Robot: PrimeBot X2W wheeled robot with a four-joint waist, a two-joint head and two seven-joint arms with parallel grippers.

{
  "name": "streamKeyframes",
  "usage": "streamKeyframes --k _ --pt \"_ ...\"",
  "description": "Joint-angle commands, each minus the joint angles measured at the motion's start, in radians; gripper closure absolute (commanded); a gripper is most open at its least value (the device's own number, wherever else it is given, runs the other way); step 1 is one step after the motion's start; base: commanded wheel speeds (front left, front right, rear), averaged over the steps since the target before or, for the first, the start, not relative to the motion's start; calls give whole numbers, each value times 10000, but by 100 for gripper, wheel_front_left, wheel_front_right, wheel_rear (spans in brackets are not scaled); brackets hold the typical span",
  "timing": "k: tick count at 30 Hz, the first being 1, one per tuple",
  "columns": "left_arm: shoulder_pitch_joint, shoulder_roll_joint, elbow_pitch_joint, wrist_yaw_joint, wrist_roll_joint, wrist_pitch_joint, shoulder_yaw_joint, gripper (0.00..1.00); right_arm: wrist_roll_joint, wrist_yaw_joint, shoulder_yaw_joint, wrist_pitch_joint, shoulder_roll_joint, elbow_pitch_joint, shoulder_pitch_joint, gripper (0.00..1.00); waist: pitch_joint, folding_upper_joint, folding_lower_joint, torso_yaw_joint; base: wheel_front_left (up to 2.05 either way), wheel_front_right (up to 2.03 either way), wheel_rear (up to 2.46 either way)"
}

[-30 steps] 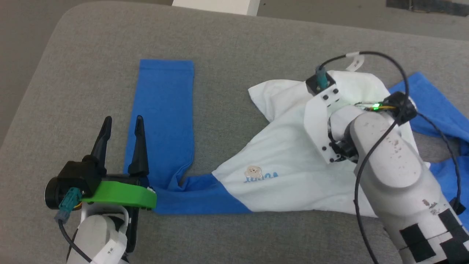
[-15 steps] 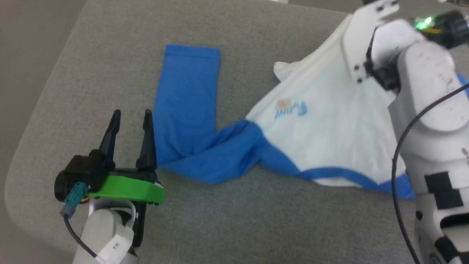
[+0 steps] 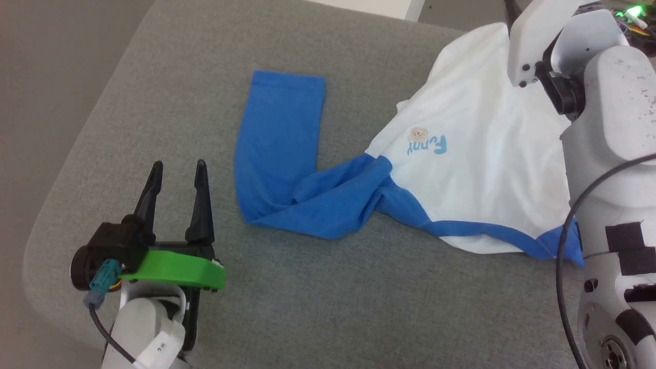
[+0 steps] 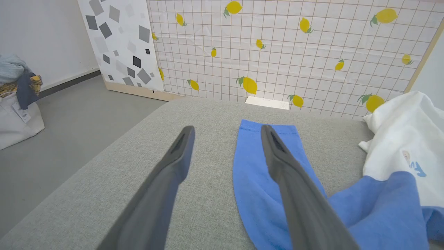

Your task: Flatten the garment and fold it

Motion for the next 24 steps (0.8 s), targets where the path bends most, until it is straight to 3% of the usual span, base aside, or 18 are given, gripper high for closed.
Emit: streamKeyframes --k 1,7,11,20,24 --pt "149 -49 -4 -2 143 -47 37 0 202 -13 -10 -399 -3 -102 81 0 -663 0 0 -435 0 0 0" --pt "611 -20 -34 18 412 -47 90 0 1099 -13 561 -2269 -5 -1051 1735 0 -1721 0 0 -1206 0 0 0" --pt "1042 45 -29 87 538 -47 137 0 1510 -13 746 -2962 -159 -2463 3708 0 -2343 0 0 -1896 0 0 0" --pt "1690 18 106 292 478 -43 55 0 2360 -13 -471 -2696 -14 -5705 8719 0 -2910 0 0 -2838 0 0 0" --pt "1893 11 186 371 383 -1 57 0 3387 -13 -698 -2432 -4 -6298 10240 0 -2941 0 0 -3093 0 0 0"
